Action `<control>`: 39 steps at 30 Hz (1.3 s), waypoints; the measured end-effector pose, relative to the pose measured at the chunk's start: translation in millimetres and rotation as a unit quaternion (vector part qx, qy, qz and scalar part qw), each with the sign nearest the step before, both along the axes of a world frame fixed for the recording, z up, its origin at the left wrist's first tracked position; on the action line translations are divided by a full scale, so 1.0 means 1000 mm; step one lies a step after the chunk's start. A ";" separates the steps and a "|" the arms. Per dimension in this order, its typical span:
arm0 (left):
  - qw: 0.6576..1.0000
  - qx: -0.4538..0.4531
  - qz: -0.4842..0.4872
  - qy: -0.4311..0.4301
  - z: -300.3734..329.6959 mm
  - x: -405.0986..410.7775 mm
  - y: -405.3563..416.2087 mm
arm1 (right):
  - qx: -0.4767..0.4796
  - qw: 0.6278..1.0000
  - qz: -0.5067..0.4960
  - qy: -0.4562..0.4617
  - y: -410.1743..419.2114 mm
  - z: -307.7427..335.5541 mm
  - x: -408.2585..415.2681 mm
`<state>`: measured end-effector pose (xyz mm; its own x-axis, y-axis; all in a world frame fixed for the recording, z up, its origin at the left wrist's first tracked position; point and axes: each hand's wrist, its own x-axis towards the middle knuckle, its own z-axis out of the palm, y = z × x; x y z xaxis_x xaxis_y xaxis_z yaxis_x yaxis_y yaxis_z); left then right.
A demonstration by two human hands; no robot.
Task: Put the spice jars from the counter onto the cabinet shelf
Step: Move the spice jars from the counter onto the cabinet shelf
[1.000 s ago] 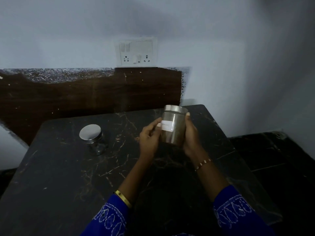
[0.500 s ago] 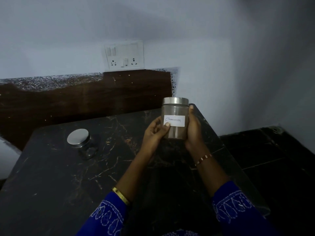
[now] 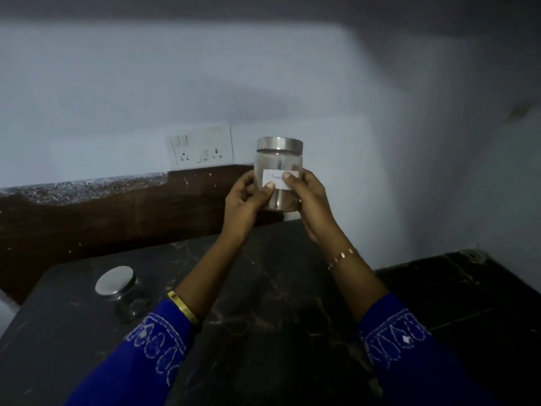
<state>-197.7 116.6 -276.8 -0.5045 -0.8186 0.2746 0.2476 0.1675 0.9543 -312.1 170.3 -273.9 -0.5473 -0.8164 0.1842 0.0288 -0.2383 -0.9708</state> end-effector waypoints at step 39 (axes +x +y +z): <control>0.906 -0.371 0.200 -0.029 0.348 -0.158 -0.121 | -0.176 0.900 -0.126 0.378 -0.111 0.349 -0.156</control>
<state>-355.3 -4.9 71.5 -0.2391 -0.5399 0.8070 -0.0222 0.8340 0.5514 -468.5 59.3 75.0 -0.3167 -0.5025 0.8045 -0.7067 -0.4407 -0.5535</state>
